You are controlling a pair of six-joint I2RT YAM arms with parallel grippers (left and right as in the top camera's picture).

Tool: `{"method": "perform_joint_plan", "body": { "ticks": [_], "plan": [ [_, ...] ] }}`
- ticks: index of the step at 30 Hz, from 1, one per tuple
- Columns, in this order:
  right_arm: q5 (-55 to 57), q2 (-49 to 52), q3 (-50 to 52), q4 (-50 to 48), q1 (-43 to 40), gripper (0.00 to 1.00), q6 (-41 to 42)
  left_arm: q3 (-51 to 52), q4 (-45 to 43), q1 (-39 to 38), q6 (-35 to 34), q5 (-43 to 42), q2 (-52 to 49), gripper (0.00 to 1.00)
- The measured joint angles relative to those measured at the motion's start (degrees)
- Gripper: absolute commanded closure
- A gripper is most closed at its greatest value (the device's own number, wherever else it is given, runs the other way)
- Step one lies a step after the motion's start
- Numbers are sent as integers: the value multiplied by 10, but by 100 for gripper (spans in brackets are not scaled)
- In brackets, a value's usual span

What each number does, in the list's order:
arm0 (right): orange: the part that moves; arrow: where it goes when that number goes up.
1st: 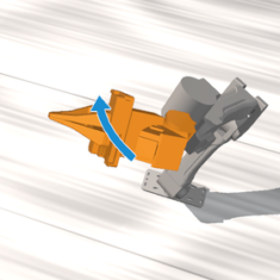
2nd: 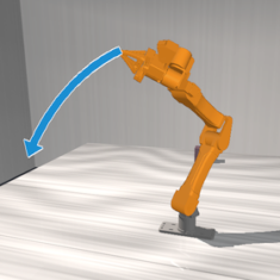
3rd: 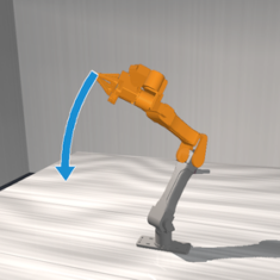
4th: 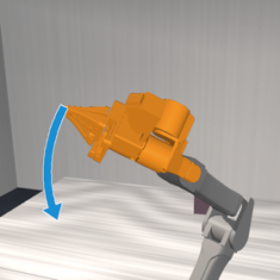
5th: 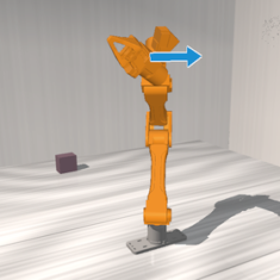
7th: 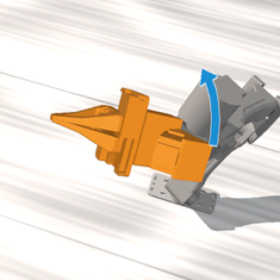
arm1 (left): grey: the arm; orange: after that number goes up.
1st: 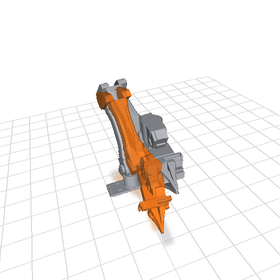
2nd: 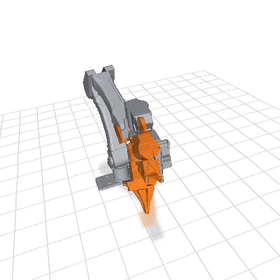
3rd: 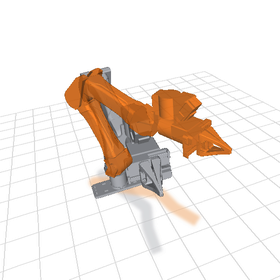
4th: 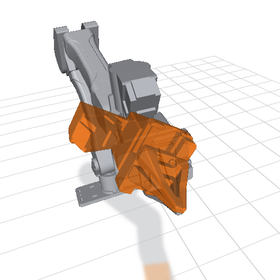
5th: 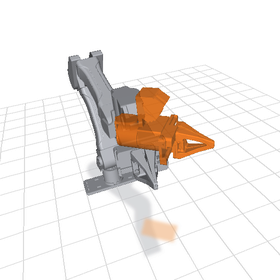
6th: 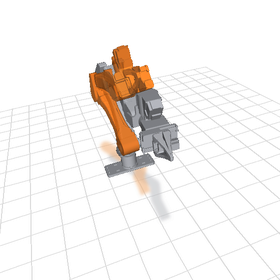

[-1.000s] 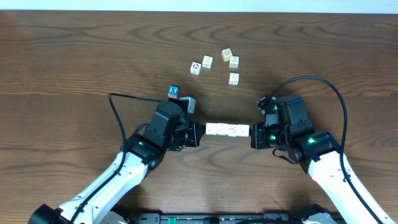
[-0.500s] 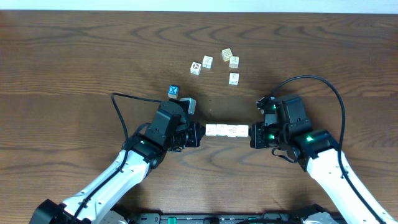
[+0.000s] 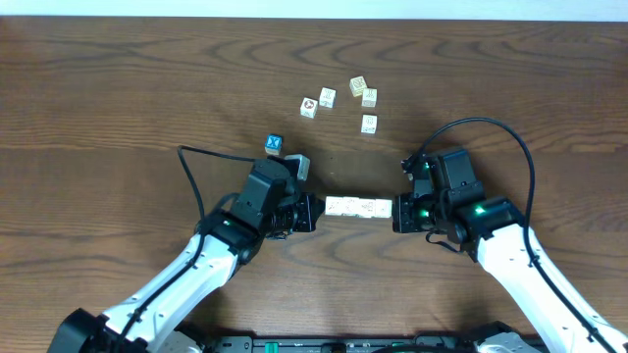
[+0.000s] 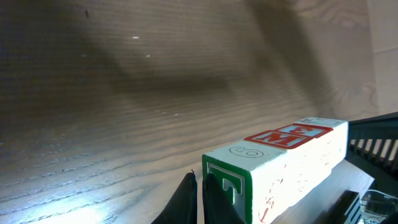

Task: Lift 4 blocks

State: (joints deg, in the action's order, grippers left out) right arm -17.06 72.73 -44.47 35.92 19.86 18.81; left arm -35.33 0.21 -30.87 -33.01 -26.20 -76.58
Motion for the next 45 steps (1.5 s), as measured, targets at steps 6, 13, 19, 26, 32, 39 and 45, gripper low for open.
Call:
{"method": "perform_joint_plan", "body": {
  "ticks": [6, 13, 19, 26, 32, 39, 45],
  "plan": [
    [0, 9, 0, -8, 0, 99, 0, 0, 0, 0, 0, 0, -8, 93],
    [4, 31, 0, -15, 0, 99, -2, 0, 0, 0, 0, 0, -8, 93],
    [5, 38, 0, -24, 0, 99, -2, 0, 0, 0, 0, 0, -8, 92],
    [6, 38, 0, -27, 0, 99, -2, 0, 0, 0, 0, 0, -17, 93],
    [3, 38, 0, -28, 0, 99, -2, 0, 0, -1, 0, 0, -38, 93],
    [2, 42, -1, -28, 2, 99, -2, 0, 0, -1, 1, 0, -48, 92],
    [3, 72, -1, -30, 2, 99, -2, 0, 0, -1, 2, 0, -48, 93]
  ]
}}
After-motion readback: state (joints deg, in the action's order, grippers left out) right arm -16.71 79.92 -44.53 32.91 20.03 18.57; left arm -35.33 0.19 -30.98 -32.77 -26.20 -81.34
